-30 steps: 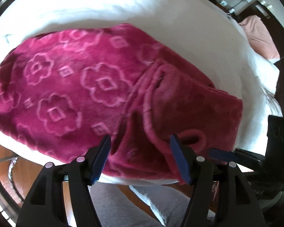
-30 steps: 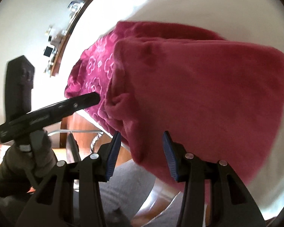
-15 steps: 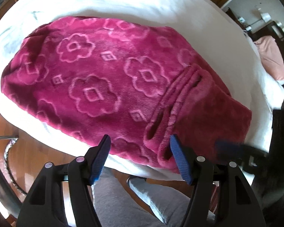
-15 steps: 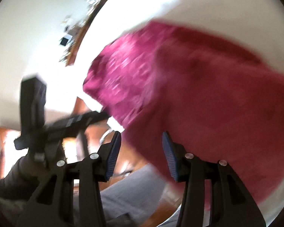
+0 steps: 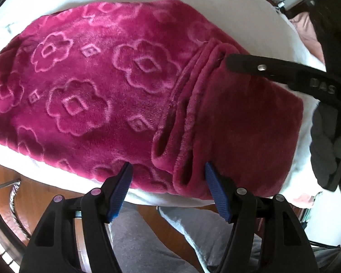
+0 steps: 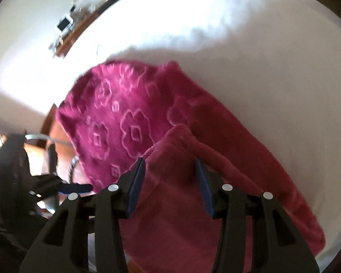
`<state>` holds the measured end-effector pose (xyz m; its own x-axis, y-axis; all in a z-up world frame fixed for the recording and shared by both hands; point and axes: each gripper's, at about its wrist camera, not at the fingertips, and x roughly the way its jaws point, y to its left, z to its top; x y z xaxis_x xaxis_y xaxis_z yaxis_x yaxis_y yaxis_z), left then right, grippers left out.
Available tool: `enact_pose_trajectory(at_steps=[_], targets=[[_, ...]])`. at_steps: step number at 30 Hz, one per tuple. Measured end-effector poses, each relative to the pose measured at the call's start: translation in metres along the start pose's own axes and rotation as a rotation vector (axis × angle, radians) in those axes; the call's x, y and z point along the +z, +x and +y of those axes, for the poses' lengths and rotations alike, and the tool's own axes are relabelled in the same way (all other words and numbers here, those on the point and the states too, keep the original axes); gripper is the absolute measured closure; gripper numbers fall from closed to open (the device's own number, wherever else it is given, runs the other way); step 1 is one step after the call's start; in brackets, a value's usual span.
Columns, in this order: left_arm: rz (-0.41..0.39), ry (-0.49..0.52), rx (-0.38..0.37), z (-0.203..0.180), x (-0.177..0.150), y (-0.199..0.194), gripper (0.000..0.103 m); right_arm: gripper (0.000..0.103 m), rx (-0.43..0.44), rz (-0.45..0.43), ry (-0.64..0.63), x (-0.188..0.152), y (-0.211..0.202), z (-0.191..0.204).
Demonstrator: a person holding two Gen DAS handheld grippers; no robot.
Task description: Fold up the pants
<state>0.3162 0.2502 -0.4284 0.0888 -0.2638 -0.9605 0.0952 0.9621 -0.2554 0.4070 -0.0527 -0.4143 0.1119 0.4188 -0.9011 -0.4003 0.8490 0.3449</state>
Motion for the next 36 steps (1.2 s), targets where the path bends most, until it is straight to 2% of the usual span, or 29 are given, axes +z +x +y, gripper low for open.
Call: enact_pose_trajectory(at_steps=[1,2,3,7,9,11,12,13,14,15,17,20,25,30,31,32,33,34,35,36], targets=[[0.002,0.006,0.007,-0.001,0.002,0.004,0.037,0.061,-0.021,0.009,-0.016,-0.001,0.006,0.002],[0.005,0.011,0.011,-0.001,0.003,0.007,0.037,0.082,-0.046,0.022,-0.029,0.0,0.01,0.002],[0.007,0.016,0.014,-0.003,0.006,0.011,0.037,0.089,-0.064,0.033,-0.025,0.001,0.012,0.001],[0.0,0.027,-0.01,-0.005,0.021,0.013,0.037,0.093,-0.063,-0.022,0.039,0.007,-0.008,-0.007],[-0.009,0.027,-0.023,-0.004,0.028,0.012,0.029,0.093,-0.065,-0.035,0.053,0.01,-0.015,-0.01],[-0.009,0.025,-0.034,-0.002,0.034,0.014,0.029,0.092,-0.062,-0.02,0.06,0.011,-0.01,-0.017],[-0.004,0.023,-0.036,-0.002,0.036,0.016,0.029,0.09,-0.063,-0.011,0.065,0.011,-0.006,-0.02],[0.0,0.022,-0.043,-0.001,0.039,0.017,0.029,0.084,-0.06,-0.002,0.072,0.012,-0.004,-0.024],[0.001,0.024,-0.05,-0.001,0.041,0.018,0.029,0.073,-0.051,0.017,0.086,0.015,0.002,-0.024],[0.001,0.027,-0.056,-0.002,0.043,0.017,0.029,0.068,-0.043,0.021,0.096,0.017,0.004,-0.024],[-0.003,0.035,-0.078,0.0,0.043,0.013,0.029,0.051,0.004,-0.006,0.088,0.021,-0.009,-0.028],[-0.008,0.037,-0.114,0.001,0.046,0.011,0.028,0.039,0.037,0.001,0.036,0.025,-0.019,-0.029],[0.036,0.082,-0.147,-0.011,0.048,0.026,0.026,0.035,0.039,0.114,-0.084,0.025,-0.006,-0.033],[0.093,0.146,-0.109,-0.025,0.044,0.054,0.026,0.036,0.023,0.188,-0.109,0.025,0.024,-0.036],[0.093,0.149,-0.105,-0.025,0.044,0.057,0.027,0.042,0.016,0.195,-0.11,0.026,0.028,-0.034],[0.095,0.145,-0.106,-0.026,0.044,0.057,0.03,0.055,0.012,0.2,-0.111,0.026,0.03,-0.032],[0.097,0.138,-0.12,-0.023,0.042,0.055,0.044,0.06,0.016,0.204,-0.106,0.027,0.031,-0.03],[0.108,0.123,-0.156,-0.023,0.043,0.055,0.058,0.069,0.009,0.206,-0.104,0.027,0.03,-0.028],[0.115,0.113,-0.182,-0.022,0.044,0.054,0.065,0.081,0.013,0.204,-0.108,0.027,0.028,-0.026],[0.115,0.108,-0.198,-0.022,0.044,0.051,0.074,0.085,0.029,0.199,-0.11,0.027,0.022,-0.023]])
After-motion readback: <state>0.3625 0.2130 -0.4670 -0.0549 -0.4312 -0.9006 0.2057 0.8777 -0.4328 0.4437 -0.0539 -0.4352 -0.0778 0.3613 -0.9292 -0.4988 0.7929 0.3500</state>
